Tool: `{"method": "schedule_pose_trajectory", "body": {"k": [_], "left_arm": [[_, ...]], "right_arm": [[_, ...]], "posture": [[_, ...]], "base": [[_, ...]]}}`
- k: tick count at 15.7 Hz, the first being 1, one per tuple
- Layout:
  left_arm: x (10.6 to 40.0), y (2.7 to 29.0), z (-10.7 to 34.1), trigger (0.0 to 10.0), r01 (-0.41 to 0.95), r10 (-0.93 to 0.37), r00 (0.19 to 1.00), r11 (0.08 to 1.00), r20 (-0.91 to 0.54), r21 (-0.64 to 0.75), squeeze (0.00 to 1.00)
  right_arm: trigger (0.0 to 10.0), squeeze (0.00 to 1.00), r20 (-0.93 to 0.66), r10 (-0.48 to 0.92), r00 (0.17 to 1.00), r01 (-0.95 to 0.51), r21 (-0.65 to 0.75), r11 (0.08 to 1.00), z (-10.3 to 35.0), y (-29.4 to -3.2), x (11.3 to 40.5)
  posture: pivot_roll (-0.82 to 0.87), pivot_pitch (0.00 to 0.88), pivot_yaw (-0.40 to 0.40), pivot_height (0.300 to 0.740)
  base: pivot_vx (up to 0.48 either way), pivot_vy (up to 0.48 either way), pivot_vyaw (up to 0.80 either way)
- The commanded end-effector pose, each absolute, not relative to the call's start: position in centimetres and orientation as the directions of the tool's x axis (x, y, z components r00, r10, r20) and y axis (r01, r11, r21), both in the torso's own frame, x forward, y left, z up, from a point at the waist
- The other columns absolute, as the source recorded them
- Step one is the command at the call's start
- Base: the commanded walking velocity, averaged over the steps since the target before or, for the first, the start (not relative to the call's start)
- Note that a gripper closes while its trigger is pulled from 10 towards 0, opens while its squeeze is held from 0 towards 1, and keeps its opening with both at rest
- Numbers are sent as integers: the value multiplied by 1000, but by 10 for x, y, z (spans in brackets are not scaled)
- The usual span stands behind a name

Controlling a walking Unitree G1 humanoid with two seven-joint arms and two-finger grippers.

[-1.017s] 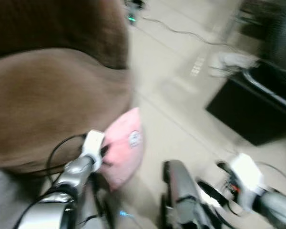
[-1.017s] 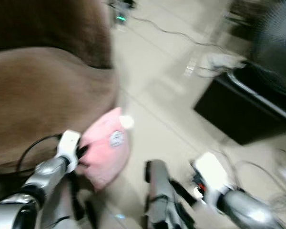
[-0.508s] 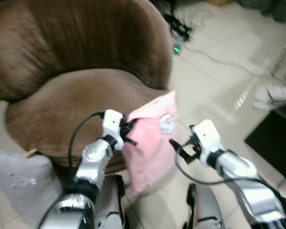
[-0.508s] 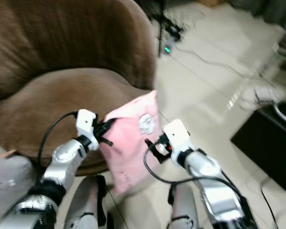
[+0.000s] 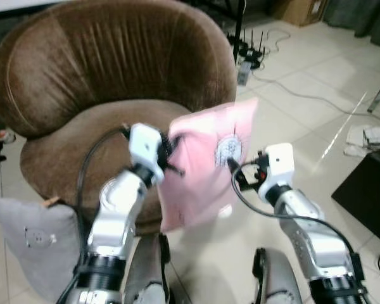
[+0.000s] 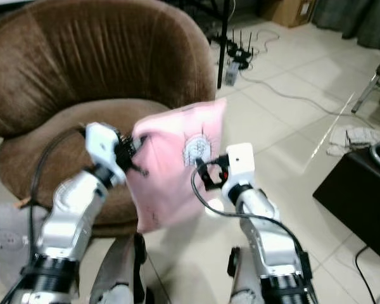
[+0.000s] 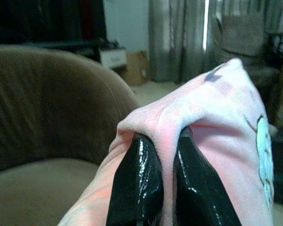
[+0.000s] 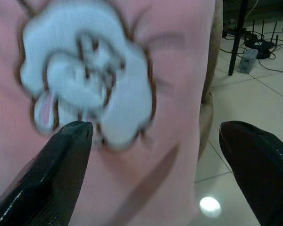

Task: Move the pillow to the sofa from floor

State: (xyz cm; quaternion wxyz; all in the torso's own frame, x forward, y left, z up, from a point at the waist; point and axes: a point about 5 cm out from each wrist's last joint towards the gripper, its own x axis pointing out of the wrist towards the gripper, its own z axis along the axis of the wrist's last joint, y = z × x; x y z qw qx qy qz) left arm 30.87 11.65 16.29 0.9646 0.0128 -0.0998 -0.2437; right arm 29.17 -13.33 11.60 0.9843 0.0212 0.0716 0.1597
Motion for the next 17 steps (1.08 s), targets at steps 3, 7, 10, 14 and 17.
{"method": "schedule_pose_trajectory", "body": {"k": [3,7,10,14,17], "left_arm": [[311,132,182,10000,358,-370,917,928,150,100,0],[302,150,210,10000,243,-266,932,963,247,120,0],[303,144,213,10000,216,-260,939,956,226,200,0],[302,139,213,10000,216,-270,938,946,216,243,0],[302,138,209,10000,226,-280,938,940,204,254,0]], "right_arm": [[10000,0,-75,313,947,-308,79,948,127,-132,296],[10000,0,-28,314,949,-312,58,948,141,-134,299],[10000,0,-15,311,950,-309,61,949,145,-133,302],[10000,0,-35,282,959,-279,76,957,140,-132,305],[10000,0,-51,272,961,-268,74,961,135,-132,304]], "posture": [[78,0,70,633],[84,0,64,673],[83,0,64,703],[71,0,71,740],[64,0,77,740]], "base": [[0,0,0],[0,0,0],[0,0,0],[0,0,0],[0,0,0]]}}
